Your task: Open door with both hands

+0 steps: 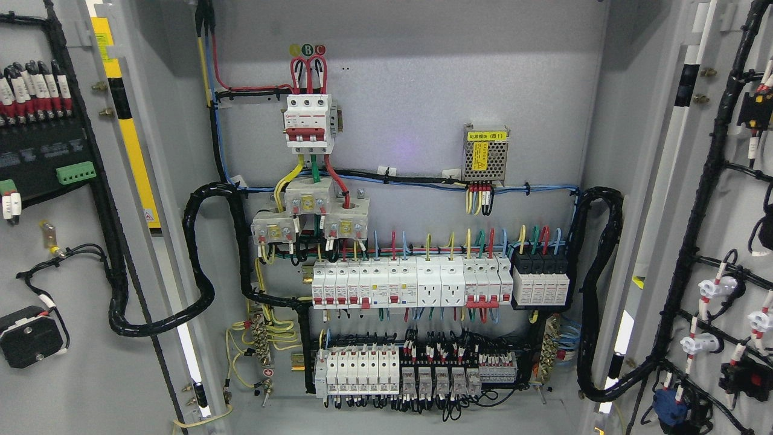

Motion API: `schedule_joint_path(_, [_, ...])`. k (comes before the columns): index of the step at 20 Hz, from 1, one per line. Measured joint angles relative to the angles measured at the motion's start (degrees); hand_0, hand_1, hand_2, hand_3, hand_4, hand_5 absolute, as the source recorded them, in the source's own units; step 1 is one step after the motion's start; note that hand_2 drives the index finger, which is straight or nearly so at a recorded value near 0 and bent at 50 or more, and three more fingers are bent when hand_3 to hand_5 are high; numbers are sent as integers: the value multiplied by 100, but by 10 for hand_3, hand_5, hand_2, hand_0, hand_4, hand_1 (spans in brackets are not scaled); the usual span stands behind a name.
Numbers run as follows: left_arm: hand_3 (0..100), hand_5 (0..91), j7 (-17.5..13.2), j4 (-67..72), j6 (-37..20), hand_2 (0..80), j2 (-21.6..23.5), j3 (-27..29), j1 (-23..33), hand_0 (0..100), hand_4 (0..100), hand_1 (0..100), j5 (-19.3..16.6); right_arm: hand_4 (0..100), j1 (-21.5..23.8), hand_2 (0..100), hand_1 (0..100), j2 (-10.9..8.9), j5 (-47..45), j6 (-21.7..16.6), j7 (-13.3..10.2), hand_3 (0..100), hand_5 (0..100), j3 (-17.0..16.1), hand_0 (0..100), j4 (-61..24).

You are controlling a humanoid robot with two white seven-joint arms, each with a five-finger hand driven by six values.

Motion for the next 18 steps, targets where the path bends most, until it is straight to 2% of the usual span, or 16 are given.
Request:
schedule_joint_path(4, [168,0,-32,-97,-520,135,-414,-216,263,0,14,185,-554,0,46,0,107,-29,458,4,11,0,0,564,214,334])
schedule_joint_path(7, [52,0,-54,-14,-1200,93,-612,-448,493,0,0,178,-787,0,64,0,107,-34,767,6,18,0,0,1003,214,783])
schedule_joint_path(9, [0,0,104,144,-1531,70,-712,-618,638,0,0,173,-885,0,69,0,107,-30,901,8,23,0,0,1283,214,1134])
schedule_joint_path(12, [0,0,287,525,-1820,50,-824,-814,768,0,0,162,-971,0,73,0,107,6,1024,7,26,0,0,1628,214,1675])
schedule_joint_path(16, [0,0,364,1287,-2140,42,-953,-1013,821,0,0,154,-1023,0,73,0,107,133,1110,8,31,0,0,1984,214,2442])
schedule_joint_path(18, [0,0,379,1732,-2214,0,-1010,-1100,782,0,0,153,-1049,0,72,0,107,213,1141,8,32,0,0,2122,214,2814])
